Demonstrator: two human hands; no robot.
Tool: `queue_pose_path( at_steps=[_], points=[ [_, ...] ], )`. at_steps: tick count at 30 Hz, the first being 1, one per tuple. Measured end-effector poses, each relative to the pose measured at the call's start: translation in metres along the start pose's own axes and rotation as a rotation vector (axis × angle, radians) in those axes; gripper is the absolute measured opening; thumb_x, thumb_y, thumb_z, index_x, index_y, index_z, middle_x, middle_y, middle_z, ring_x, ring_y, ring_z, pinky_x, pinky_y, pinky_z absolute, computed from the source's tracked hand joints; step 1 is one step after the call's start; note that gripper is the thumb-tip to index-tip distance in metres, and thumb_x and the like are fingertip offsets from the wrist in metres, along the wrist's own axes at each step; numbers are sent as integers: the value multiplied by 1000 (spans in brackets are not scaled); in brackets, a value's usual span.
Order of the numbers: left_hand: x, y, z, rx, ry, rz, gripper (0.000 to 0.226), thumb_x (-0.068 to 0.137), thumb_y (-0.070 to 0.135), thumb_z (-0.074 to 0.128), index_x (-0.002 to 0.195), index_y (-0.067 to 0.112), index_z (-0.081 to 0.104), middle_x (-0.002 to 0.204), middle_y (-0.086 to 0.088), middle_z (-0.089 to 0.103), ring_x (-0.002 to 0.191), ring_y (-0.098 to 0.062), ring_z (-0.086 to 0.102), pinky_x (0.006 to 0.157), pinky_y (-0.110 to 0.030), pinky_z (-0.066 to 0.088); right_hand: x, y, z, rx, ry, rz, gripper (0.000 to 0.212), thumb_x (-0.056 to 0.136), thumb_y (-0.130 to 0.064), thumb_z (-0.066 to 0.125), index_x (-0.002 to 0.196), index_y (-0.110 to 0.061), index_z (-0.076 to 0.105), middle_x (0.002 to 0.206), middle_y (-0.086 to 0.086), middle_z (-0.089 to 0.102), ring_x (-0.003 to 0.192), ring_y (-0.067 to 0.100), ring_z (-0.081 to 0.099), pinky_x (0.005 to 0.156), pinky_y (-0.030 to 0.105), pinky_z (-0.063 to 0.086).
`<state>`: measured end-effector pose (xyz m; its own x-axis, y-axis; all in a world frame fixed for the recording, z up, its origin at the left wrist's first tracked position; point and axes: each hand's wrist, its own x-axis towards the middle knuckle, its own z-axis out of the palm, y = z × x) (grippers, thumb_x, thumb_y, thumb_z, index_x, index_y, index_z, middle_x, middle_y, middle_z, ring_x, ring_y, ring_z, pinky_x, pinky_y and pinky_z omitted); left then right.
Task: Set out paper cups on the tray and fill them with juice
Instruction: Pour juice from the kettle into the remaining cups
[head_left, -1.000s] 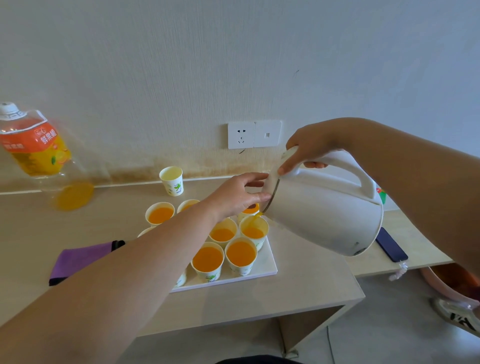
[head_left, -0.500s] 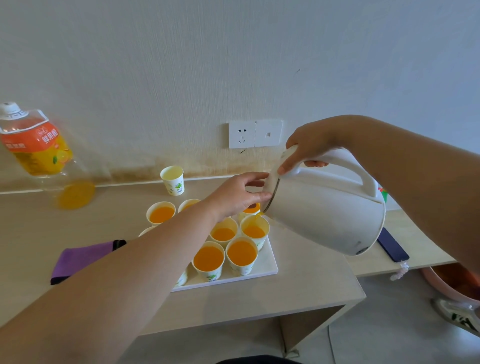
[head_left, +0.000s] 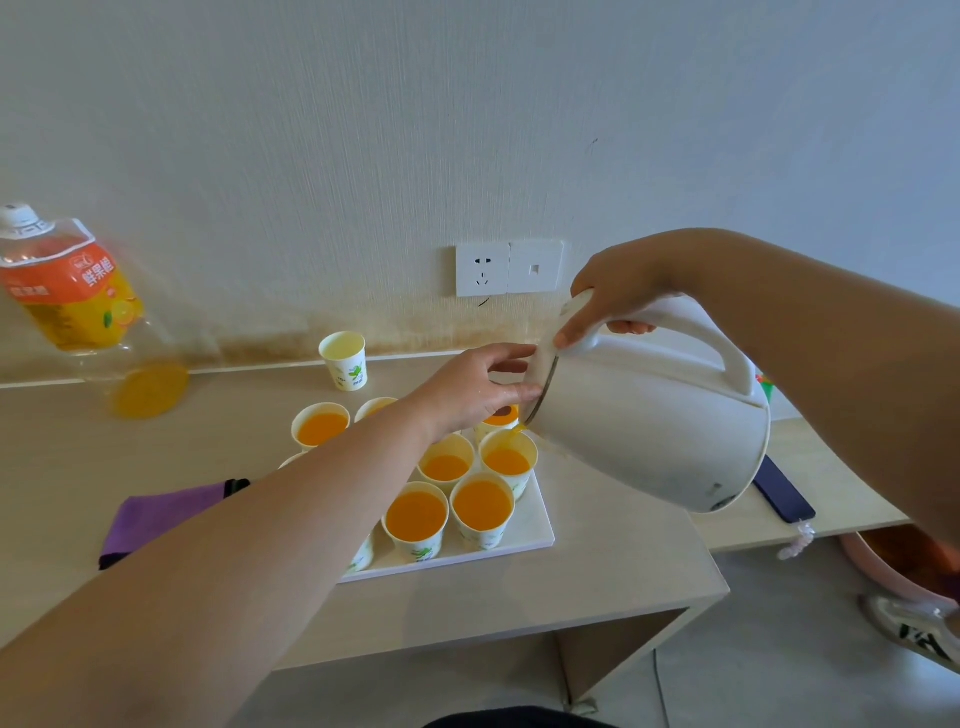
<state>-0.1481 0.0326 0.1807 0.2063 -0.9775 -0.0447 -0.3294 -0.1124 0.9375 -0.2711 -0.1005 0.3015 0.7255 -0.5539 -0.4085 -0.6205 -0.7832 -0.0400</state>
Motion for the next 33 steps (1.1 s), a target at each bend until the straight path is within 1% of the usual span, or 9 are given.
queue_pose_path(
  at_steps=[2, 6, 9, 19, 23, 26, 30, 33],
  points=[
    [0, 0, 0, -1, -1, 1, 49, 86, 24, 69, 132, 28, 52, 115, 15, 58, 109, -13, 59, 89, -27, 53, -1, -1, 0, -11, 4, 3, 45, 79, -57, 64, 75, -13, 57, 57, 2, 60, 52, 17, 55, 69, 31, 49],
    [-1, 1, 1, -2, 0, 5, 49, 87, 24, 68, 132, 29, 52, 113, 16, 57, 107, -11, 59, 85, -23, 53, -2, -1, -1, -21, -1, 4, 46, 80, -58, 63, 79, -12, 58, 62, 5, 62, 54, 18, 57, 69, 30, 49],
    [0, 2, 1, -2, 3, 7, 49, 87, 24, 68, 133, 29, 52, 118, 13, 58, 108, -12, 59, 86, -25, 54, -3, -1, -2, -6, -5, 7, 45, 80, -56, 64, 77, -12, 57, 60, 3, 60, 53, 17, 56, 72, 33, 51],
    [0, 0, 2, -4, 0, 5, 50, 86, 24, 69, 133, 28, 52, 118, 13, 58, 107, -11, 59, 86, -24, 53, -4, -1, -1, -9, -10, 13, 45, 80, -56, 64, 78, -12, 57, 61, 4, 60, 52, 18, 56, 71, 33, 52],
    [0, -1, 2, -4, 2, 3, 49, 86, 24, 69, 132, 29, 52, 116, 14, 59, 105, -9, 59, 84, -22, 53, -3, -1, -1, -17, -9, 14, 45, 80, -56, 64, 78, -12, 57, 62, 5, 61, 53, 18, 56, 69, 32, 51],
    [0, -2, 2, -2, 4, 1, 49, 86, 25, 69, 132, 29, 52, 117, 12, 60, 107, -11, 59, 85, -24, 53, -4, -2, -1, -9, -15, 13, 44, 80, -55, 64, 79, -11, 57, 62, 5, 60, 52, 18, 56, 68, 31, 51],
    [0, -1, 3, -2, 5, 2, 49, 87, 24, 68, 132, 29, 52, 116, 13, 59, 104, -9, 59, 82, -21, 53, -4, -2, -2, 6, -18, 14, 43, 80, -54, 64, 78, -12, 57, 62, 5, 60, 51, 17, 55, 67, 32, 51],
    [0, -1, 2, 7, 9, 2, 50, 87, 25, 68, 133, 29, 51, 120, 12, 59, 108, -12, 60, 84, -23, 53, -3, -3, -2, 0, -17, 18, 43, 80, -54, 64, 77, -12, 57, 60, 4, 60, 50, 17, 55, 67, 32, 51]
  ],
)
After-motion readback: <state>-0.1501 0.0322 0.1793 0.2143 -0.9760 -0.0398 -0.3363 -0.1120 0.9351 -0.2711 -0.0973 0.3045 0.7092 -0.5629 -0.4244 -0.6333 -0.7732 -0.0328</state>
